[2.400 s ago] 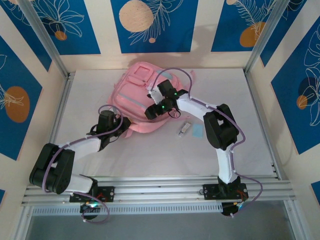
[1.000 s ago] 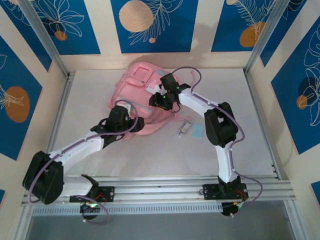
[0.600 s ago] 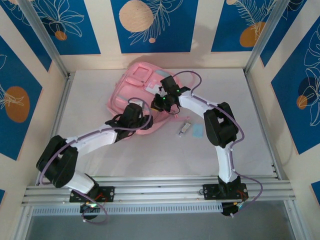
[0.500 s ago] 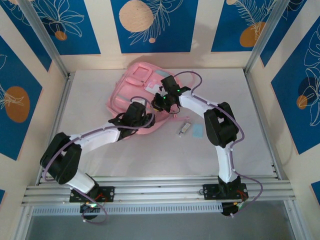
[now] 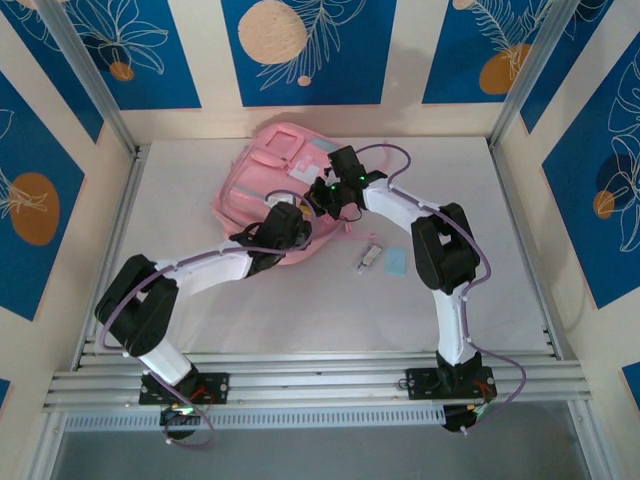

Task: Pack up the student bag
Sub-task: Unzip the student bag at the center of the table.

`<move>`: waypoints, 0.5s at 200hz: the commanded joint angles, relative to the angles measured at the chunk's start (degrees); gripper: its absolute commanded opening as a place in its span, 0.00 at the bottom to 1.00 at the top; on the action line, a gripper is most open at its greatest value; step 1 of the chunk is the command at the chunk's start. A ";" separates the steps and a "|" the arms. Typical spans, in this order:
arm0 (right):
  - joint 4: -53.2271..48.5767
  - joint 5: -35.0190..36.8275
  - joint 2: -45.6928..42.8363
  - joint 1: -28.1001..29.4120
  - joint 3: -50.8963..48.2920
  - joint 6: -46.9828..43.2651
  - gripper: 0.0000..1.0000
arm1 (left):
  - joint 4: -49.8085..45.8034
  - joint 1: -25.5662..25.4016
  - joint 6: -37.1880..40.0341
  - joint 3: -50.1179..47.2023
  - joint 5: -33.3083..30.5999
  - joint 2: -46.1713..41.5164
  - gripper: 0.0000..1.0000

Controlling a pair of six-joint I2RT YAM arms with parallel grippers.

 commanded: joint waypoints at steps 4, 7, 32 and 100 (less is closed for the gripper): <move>5.10 -2.56 -1.36 -0.28 5.63 1.54 0.00 | -1.37 -0.77 -3.16 -1.85 -0.15 -3.98 0.56; 5.20 -2.66 -1.26 -0.32 5.73 1.62 0.00 | -1.42 -0.78 -3.37 -1.94 -0.12 -4.18 0.56; 5.94 -3.11 -0.54 -0.15 5.88 2.27 0.00 | -1.51 -0.78 -4.01 -1.89 -0.71 -4.57 0.56; 14.71 -8.69 -4.36 0.72 -1.84 8.04 0.00 | 4.94 0.82 -3.49 3.15 -12.56 6.83 0.54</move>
